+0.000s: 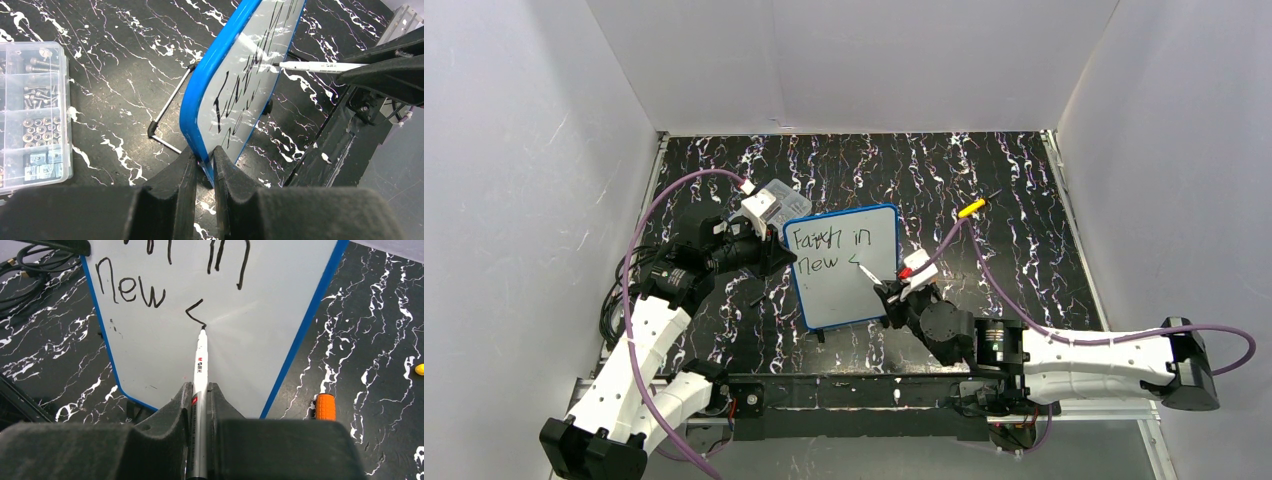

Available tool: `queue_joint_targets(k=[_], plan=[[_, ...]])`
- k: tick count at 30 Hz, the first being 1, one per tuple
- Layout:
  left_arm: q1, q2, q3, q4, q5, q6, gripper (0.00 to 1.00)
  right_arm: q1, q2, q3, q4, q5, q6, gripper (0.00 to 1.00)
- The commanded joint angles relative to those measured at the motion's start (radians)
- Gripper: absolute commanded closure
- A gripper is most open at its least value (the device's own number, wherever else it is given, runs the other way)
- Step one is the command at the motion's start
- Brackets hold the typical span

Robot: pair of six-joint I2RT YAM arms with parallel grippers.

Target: Write a sentence on the whiteboard

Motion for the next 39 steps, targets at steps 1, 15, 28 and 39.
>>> queue_joint_targets(k=[1,15,28,39], plan=[[-0.008,0.015,-0.026,-0.065,-0.004,0.025,1.0,-0.006,0.031,0.007,0.021,-0.004,0.005,0.99],[-0.008,0.016,-0.026,-0.065,-0.003,0.026,1.0,-0.006,-0.032,-0.01,0.167,-0.013,-0.049,0.99],[-0.009,0.018,-0.026,-0.065,-0.001,0.024,1.0,-0.006,0.0,-0.007,0.061,0.032,-0.011,0.99],[-0.008,0.018,-0.026,-0.065,-0.001,0.024,1.0,-0.006,-0.032,0.0,0.015,0.121,-0.005,0.99]])
